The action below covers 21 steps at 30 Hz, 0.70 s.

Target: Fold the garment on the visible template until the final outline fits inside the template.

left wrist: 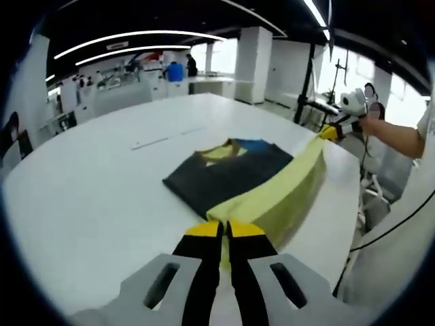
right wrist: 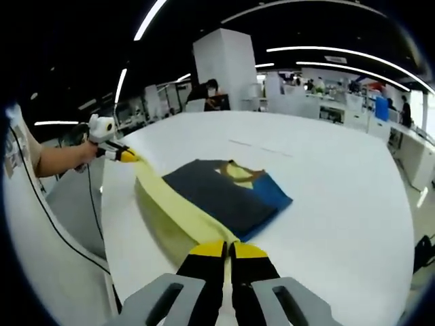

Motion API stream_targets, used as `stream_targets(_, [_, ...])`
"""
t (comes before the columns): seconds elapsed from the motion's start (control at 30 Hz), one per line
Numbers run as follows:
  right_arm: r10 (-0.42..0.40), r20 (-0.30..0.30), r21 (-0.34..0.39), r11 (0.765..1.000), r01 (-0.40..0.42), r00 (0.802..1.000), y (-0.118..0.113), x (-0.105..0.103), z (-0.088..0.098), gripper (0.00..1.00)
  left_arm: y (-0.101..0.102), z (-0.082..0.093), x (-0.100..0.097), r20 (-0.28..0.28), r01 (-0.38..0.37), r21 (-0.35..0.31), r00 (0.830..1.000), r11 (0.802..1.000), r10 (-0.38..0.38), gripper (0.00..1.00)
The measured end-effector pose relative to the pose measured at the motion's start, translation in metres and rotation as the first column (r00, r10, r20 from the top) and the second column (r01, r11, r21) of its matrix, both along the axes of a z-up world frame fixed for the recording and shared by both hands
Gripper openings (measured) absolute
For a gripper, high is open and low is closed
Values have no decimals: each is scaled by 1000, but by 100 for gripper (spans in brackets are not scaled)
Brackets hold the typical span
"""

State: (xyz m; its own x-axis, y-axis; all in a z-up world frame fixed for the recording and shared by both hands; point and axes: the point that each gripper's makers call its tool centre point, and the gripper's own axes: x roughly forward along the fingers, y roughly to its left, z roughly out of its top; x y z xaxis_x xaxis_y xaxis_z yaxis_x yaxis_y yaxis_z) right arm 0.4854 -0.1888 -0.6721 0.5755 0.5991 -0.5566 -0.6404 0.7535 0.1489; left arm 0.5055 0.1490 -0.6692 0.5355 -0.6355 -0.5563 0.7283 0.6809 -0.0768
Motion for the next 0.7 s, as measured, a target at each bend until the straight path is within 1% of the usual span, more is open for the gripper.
stream_targets(0.4, [-7,-10,-13,1000,7,1000,-1,22,-5,0,-2,0,23,13,1,8,1000,1000,-1,0])
stream_targets(0.7, [-12,-3,-16,1000,12,1000,-2,38,-1,0,-2,4,40,21,0,12,1000,1000,0,0])
